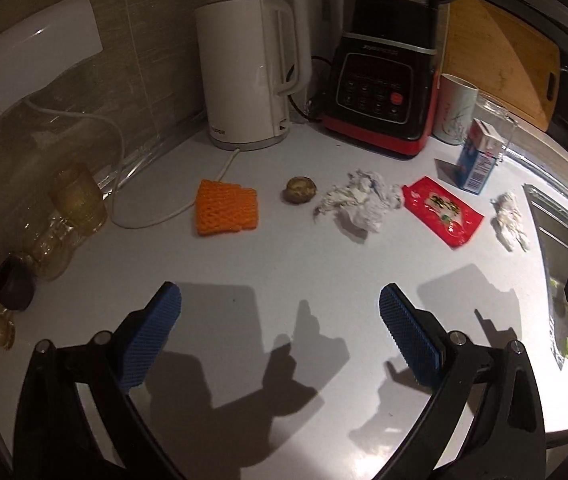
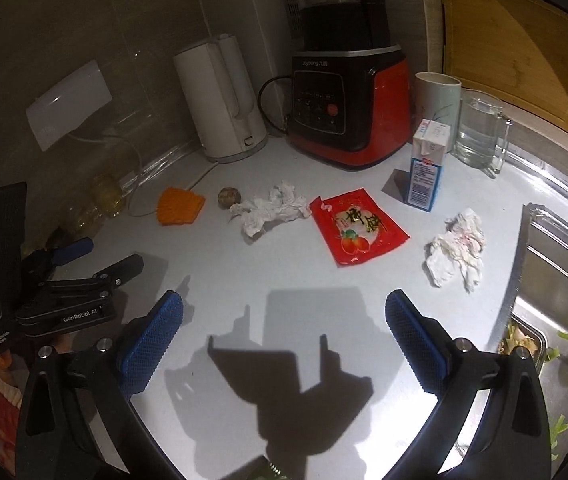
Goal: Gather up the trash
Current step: 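Grasp the orange foam net with the left tool while the right tool grasps the crumpled tissue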
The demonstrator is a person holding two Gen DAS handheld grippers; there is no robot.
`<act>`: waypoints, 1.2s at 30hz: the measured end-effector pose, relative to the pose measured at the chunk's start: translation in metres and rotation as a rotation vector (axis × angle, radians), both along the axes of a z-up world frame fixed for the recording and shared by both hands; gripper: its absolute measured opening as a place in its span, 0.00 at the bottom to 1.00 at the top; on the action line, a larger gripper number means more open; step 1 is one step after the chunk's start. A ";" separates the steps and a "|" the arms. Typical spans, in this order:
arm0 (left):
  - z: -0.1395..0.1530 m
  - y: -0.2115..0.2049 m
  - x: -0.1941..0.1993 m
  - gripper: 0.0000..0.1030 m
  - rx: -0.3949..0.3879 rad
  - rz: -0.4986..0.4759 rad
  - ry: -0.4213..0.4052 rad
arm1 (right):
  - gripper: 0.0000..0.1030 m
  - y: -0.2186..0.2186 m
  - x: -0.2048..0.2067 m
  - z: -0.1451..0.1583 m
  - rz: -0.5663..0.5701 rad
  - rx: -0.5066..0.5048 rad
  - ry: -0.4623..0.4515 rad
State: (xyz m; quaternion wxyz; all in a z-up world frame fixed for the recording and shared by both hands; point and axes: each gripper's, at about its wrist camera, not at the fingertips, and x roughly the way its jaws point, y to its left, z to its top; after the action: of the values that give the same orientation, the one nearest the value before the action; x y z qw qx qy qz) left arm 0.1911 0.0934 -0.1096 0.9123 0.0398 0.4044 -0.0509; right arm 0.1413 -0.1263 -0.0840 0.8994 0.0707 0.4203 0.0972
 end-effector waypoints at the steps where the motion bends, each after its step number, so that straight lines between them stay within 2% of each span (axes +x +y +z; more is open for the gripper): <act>1: -0.005 0.005 0.013 0.92 0.005 0.016 0.001 | 0.98 0.004 0.012 -0.005 -0.002 0.003 0.010; 6: -0.027 0.024 0.068 0.92 0.036 0.078 -0.014 | 0.98 0.023 0.062 -0.026 -0.003 0.007 0.036; 11: -0.050 0.033 0.111 0.86 0.029 0.096 0.015 | 0.98 0.041 0.100 -0.044 0.013 -0.008 0.051; 13: -0.058 0.034 0.124 0.79 0.030 0.091 0.030 | 0.98 0.048 0.111 -0.051 0.025 -0.009 0.051; 17: -0.068 0.033 0.138 0.72 0.025 0.078 0.042 | 0.98 0.058 0.125 -0.061 0.040 -0.032 0.037; 21: -0.074 0.032 0.148 0.57 0.015 0.069 0.064 | 0.98 0.066 0.141 -0.073 0.029 -0.037 0.052; 25: -0.075 0.031 0.149 0.44 0.030 0.056 0.041 | 0.97 0.071 0.156 -0.081 0.028 -0.057 0.062; 30: -0.072 0.038 0.146 0.29 0.004 0.077 0.038 | 0.87 0.080 0.175 -0.091 0.026 -0.092 0.102; 33: -0.070 0.045 0.142 0.24 -0.027 0.089 0.049 | 0.75 0.084 0.182 -0.101 0.015 -0.095 0.140; 35: -0.068 0.047 0.137 0.22 -0.038 0.096 0.044 | 0.58 0.085 0.186 -0.108 0.009 -0.094 0.171; 36: -0.068 0.048 0.135 0.21 -0.039 0.094 0.039 | 0.54 0.084 0.186 -0.111 0.005 -0.092 0.181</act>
State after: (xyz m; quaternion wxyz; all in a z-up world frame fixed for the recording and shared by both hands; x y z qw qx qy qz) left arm 0.3260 0.1411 -0.1771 0.9062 0.0020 0.4226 -0.0166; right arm 0.3278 -0.0418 -0.1951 0.8598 0.0368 0.5040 0.0732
